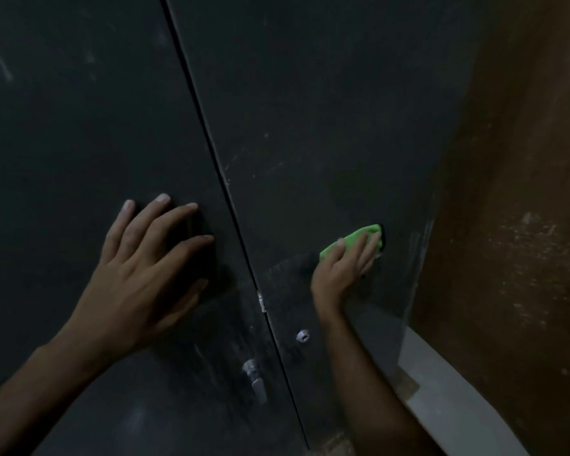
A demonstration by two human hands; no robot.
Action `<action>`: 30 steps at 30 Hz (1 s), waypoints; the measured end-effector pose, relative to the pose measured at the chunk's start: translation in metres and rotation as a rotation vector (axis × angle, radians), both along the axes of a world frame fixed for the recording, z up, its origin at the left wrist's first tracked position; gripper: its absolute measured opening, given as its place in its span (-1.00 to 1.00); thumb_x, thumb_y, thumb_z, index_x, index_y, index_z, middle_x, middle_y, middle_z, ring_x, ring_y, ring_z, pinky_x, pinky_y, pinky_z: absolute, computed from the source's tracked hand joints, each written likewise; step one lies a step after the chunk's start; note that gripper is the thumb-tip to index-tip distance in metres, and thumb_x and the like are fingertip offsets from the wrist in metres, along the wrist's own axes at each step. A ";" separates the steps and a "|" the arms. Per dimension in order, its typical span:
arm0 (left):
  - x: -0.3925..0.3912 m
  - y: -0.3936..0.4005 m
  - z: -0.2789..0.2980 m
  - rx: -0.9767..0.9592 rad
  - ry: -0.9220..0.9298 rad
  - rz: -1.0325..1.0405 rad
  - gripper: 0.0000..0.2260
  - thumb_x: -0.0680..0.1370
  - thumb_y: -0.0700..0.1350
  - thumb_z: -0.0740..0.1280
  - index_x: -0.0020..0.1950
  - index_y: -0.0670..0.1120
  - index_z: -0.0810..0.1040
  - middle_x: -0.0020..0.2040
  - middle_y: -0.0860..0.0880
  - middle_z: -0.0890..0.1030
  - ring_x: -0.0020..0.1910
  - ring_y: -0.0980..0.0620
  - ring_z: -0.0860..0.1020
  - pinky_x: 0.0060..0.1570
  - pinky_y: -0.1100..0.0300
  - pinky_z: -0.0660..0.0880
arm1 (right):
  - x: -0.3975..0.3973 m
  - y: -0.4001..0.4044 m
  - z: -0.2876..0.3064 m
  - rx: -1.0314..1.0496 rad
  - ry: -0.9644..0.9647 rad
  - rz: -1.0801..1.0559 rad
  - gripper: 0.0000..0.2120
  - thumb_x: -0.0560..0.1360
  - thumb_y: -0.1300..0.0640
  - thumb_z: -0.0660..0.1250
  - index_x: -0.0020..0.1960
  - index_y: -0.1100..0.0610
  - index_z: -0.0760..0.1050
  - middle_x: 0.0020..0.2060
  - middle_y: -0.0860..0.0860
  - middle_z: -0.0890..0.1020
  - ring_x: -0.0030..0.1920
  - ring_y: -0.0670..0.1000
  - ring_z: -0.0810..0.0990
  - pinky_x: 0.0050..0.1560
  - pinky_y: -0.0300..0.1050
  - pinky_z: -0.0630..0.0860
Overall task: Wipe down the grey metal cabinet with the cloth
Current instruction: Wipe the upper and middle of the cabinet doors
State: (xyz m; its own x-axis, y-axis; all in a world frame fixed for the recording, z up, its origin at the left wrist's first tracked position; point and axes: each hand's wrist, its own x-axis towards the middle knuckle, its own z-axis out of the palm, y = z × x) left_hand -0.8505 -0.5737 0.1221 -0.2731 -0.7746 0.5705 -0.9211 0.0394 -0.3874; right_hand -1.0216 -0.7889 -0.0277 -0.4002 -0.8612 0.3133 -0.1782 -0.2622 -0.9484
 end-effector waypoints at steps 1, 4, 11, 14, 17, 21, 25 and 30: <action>0.002 0.001 0.001 -0.006 0.002 -0.003 -0.52 0.59 0.15 0.28 0.41 -0.08 0.60 0.60 -0.20 0.36 0.69 -0.21 0.11 0.65 -0.25 -0.05 | 0.005 -0.005 0.010 0.054 -0.079 -0.014 -0.51 0.69 0.23 0.19 0.56 0.39 0.22 0.62 0.28 0.09 0.63 0.29 0.05 0.63 0.06 -0.08; 0.008 0.006 0.002 -0.028 -0.002 -0.012 -0.52 0.60 0.15 0.28 0.41 -0.09 0.60 0.60 -0.21 0.35 0.69 -0.22 0.12 0.65 -0.25 -0.04 | 0.027 0.007 0.017 -0.006 -0.156 -0.009 -0.52 0.71 0.19 0.12 0.57 0.39 0.19 0.62 0.30 0.05 0.64 0.31 -0.04 0.62 -0.07 -0.20; 0.016 0.007 -0.001 -0.053 -0.030 -0.035 -0.53 0.60 0.14 0.28 0.42 -0.08 0.58 0.60 -0.21 0.35 0.68 -0.23 0.13 0.65 -0.25 -0.03 | 0.040 0.053 -0.025 -0.136 -0.048 0.109 -0.52 0.69 0.32 0.10 0.59 0.38 0.13 0.62 0.26 0.06 0.64 0.28 -0.05 0.64 -0.05 -0.14; 0.019 0.009 -0.001 -0.050 -0.033 -0.025 -0.52 0.60 0.15 0.27 0.44 -0.07 0.55 0.61 -0.20 0.35 0.68 -0.24 0.13 0.65 -0.24 -0.03 | 0.035 0.019 0.010 0.051 -0.259 0.002 -0.51 0.71 0.29 0.09 0.60 0.38 0.08 0.63 0.26 0.05 0.65 0.28 -0.07 0.58 -0.25 -0.26; 0.017 0.008 -0.005 -0.082 -0.032 -0.007 -0.51 0.60 0.14 0.28 0.47 -0.07 0.52 0.61 -0.20 0.34 0.68 -0.24 0.13 0.65 -0.24 -0.03 | 0.059 0.063 0.001 -0.189 -0.100 0.164 -0.50 0.72 0.18 0.03 0.62 0.33 0.09 0.65 0.18 0.02 0.66 0.21 -0.13 0.64 -0.09 -0.16; 0.019 0.010 -0.010 -0.082 -0.042 0.006 -0.47 0.62 0.13 0.26 0.54 -0.08 0.45 0.66 -0.18 0.26 0.69 -0.25 0.12 0.64 -0.26 -0.02 | 0.040 0.072 -0.034 -0.210 0.024 0.217 -0.53 0.70 0.32 0.07 0.58 0.38 0.14 0.63 0.25 0.07 0.64 0.29 -0.04 0.65 0.05 -0.08; 0.028 0.013 -0.015 -0.072 -0.099 0.052 -0.41 0.63 0.11 0.26 0.63 -0.09 0.34 0.70 -0.15 0.17 0.69 -0.24 0.11 0.65 -0.26 -0.03 | 0.035 0.027 0.016 0.044 -0.252 0.063 -0.52 0.70 0.33 0.08 0.59 0.39 0.11 0.63 0.26 0.04 0.65 0.28 -0.11 0.64 -0.02 -0.20; 0.032 0.012 -0.018 -0.065 -0.190 0.107 -0.40 0.66 0.08 0.21 0.68 -0.11 0.26 0.71 -0.16 0.14 0.70 -0.23 0.08 0.66 -0.24 -0.07 | 0.055 0.112 -0.024 -0.309 0.079 0.360 -0.51 0.70 0.24 0.05 0.60 0.36 0.13 0.64 0.20 0.04 0.65 0.26 -0.13 0.64 0.08 -0.10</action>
